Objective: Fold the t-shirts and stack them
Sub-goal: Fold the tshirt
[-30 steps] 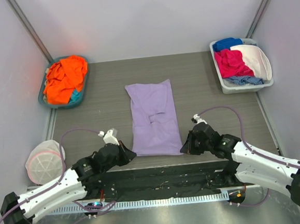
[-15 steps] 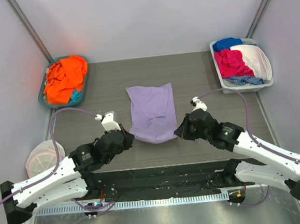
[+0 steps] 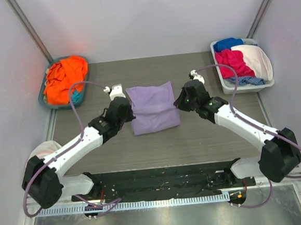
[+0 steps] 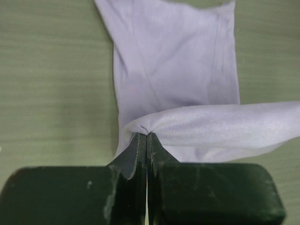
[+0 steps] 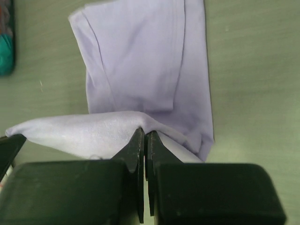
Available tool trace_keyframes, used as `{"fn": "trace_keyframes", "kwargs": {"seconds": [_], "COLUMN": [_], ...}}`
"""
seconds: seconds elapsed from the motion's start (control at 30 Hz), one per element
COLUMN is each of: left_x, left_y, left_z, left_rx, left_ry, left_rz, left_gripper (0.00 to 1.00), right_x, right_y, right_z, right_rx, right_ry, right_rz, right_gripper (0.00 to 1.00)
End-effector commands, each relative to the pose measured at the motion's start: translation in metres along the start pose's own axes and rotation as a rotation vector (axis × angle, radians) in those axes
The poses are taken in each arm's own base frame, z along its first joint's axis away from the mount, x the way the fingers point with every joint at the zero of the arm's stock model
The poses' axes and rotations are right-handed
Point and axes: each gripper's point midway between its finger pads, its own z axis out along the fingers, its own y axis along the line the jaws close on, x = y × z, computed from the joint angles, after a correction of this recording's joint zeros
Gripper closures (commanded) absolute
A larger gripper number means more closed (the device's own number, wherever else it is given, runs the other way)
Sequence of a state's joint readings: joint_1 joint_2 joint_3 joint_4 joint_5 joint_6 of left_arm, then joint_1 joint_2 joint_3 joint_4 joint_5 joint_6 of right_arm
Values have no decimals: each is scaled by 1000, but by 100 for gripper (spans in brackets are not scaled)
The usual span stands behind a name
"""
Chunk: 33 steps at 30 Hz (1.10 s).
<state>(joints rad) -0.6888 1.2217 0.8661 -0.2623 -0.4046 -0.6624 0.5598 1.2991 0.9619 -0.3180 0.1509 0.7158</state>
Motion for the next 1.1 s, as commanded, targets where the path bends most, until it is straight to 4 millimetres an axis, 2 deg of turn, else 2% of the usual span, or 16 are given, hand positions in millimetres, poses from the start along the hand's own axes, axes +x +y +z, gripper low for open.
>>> {"fn": "trace_keyframes", "kwargs": {"seconds": [0.0,0.27,0.43,0.5,0.53,0.57,0.63,0.67,0.7,0.73,0.83,0.87,0.93,0.97,1.03,1.07], "left_x": [-65,-94,-98,-98,-98,-111,-105,-126,-123,-132,-157,-155,-153,-137,-125,-111], "left_y": [-28,-33,-19,-9,-2,10,42,61,74,77,82,81,73,73,67,63], "left_z": [21,79,111,125,132,140,169,174,186,186,173,170,159,157,148,137], "left_rx": [101,102,84,65,48,7,-90,-129,-151,-146,-130,-121,-80,-76,-46,-37], "left_ry": [-123,-117,-107,-107,-106,-144,-120,-107,-74,-78,-142,-136,-131,-100,-79,-63], "left_rz": [3,24,7,2,5,-1,0,-29,-55,-70,-93,-94,-119,-125,-142,-147], "left_gripper": [100,100,100,100,82,60,25,17,14,14,12,11,12,12,12,12], "right_x": [-63,-100,-110,-115,-118,-124,-143,-149,-155,-162,-167,-152,-148,-129,-125,-107], "right_y": [28,32,27,24,21,16,-10,-22,-32,-47,-58,-66,-63,-70,-63,-71], "right_z": [18,70,115,139,149,175,198,213,218,219,210,209,192,188,170,167], "right_rx": [-104,-151,-169,-184,-186,-185,-145,-123,-104,-82,-73,-55,-68,-58,-91,-78], "right_ry": [-110,-106,-78,-71,-76,-89,-108,-117,-130,-130,-136,-108,-100,-64,-61,-25], "right_rz": [-21,-2,19,29,30,19,25,18,19,24,16,16,16,28,42,52], "right_gripper": [99,99,99,92,82,59,46,39,37,36,32,32,31,31,31,30]}}
